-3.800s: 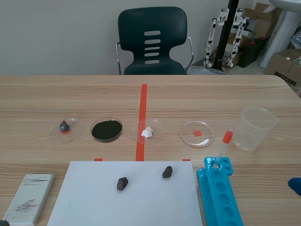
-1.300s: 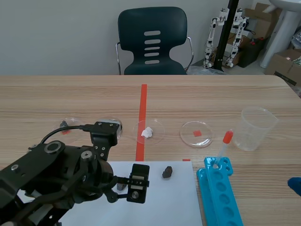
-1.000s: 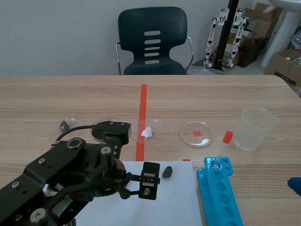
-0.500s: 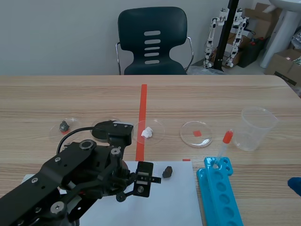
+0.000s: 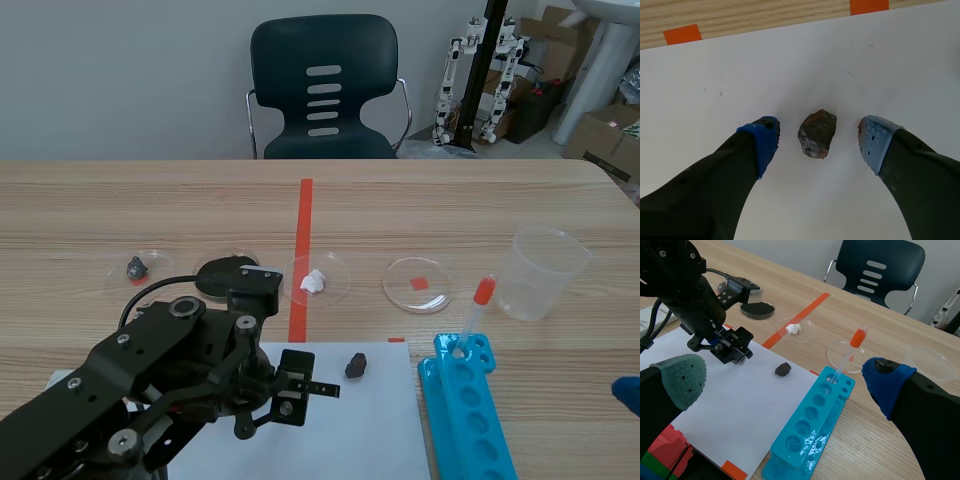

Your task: Pick up the middle mineral with the left hand

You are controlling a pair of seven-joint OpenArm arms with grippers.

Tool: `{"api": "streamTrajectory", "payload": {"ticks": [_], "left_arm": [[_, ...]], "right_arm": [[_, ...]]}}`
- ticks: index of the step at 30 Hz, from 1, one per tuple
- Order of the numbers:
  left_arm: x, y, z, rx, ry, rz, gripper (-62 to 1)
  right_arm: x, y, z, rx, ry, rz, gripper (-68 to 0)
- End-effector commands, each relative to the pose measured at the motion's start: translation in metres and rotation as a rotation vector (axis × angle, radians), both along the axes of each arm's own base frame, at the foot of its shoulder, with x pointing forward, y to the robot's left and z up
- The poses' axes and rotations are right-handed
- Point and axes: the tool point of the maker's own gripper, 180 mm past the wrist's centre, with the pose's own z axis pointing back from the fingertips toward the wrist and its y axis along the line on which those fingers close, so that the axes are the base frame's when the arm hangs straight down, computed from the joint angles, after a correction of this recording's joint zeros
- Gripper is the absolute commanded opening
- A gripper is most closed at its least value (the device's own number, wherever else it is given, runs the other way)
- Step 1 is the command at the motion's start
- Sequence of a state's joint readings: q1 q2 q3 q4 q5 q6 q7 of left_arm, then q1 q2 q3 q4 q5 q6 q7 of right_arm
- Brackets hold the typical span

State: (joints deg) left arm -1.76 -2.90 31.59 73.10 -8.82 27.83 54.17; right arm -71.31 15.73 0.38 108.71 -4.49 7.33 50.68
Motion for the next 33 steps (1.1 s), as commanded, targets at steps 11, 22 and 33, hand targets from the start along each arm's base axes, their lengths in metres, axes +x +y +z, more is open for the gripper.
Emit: {"api": "streamTrajectory", "payload": {"ticks": [11,22,33], "left_arm": [[0.003,-0.002,0.005,-0.004,-0.009,-0.002,-46.1],[0.002,-0.001,0.004,-0.003,-0.003,-0.002,-52.4],[0.017,0.008,0.047,-0.032,-0.252,-0.025,-52.4]], "right_arm": [[0.004,0.000,0.009,0.014,-0.032,-0.003,0.4],[0.004,0.000,0.009,0.014,-0.032,-0.003,0.4],[0.004,0.000,0.009,0.014,-0.032,-0.003,0.4]]}}
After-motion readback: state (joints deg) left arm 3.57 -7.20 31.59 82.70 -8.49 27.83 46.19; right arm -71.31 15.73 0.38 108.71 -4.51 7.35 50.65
